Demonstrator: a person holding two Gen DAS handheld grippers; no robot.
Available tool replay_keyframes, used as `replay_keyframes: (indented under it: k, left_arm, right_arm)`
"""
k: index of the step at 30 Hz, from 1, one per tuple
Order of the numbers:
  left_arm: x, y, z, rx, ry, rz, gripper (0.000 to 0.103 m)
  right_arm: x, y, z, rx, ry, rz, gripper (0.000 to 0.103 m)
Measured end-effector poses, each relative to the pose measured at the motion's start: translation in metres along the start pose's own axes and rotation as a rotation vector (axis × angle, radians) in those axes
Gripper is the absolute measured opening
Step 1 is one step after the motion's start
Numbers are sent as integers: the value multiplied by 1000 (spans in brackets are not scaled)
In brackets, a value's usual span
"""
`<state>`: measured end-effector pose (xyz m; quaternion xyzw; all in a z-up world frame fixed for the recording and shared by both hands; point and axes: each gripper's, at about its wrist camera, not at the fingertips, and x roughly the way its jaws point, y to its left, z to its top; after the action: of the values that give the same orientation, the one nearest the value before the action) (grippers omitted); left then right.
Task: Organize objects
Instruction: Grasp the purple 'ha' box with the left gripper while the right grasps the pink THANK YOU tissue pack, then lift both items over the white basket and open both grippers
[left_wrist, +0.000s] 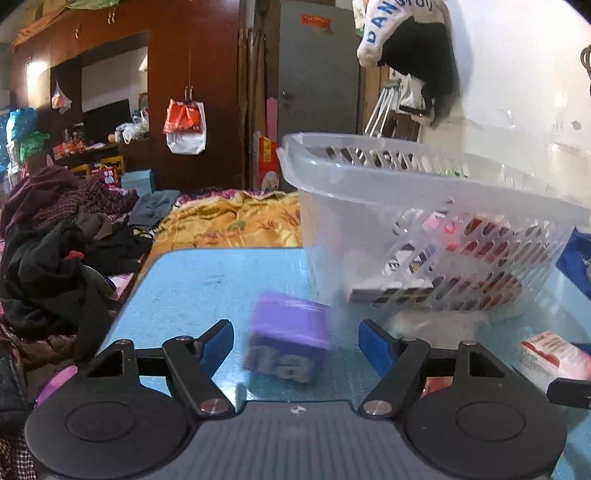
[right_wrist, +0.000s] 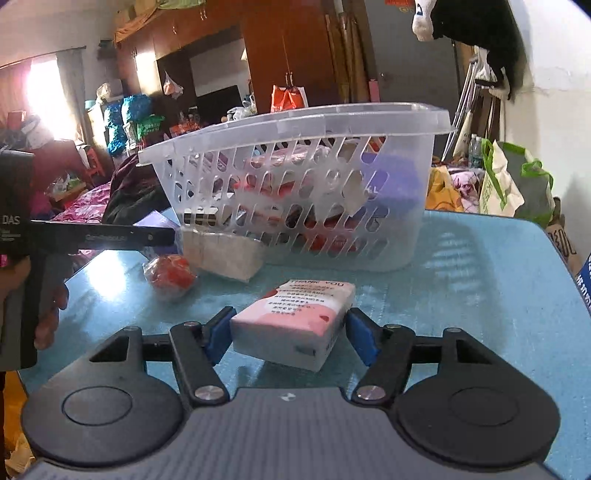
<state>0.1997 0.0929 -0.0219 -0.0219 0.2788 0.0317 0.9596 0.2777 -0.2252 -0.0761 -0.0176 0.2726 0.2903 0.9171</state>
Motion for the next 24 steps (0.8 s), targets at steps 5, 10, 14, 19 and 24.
replay_keyframes:
  k: [5,10,14,19,24]
  left_arm:
    - [6,-2,-3,15,29,13,59]
    - [11,2,-4,-3,37,8,55]
    - [13,5,-5,-26,33,-4,54]
    - [-5,4,-4,-24,-48,-12,51]
    - [-39,7,-10,-56,-150,-74,51]
  right_arm:
    - [1,0,-1,-3,-1,5,66]
    - [6,8,-1,-47,30,-24,63]
    - [8,11,-2,-68,42,-48,63]
    - [10,17,-4,-102,45,-91,58]
    - [-2,19,-7,-110,-36,-106,57]
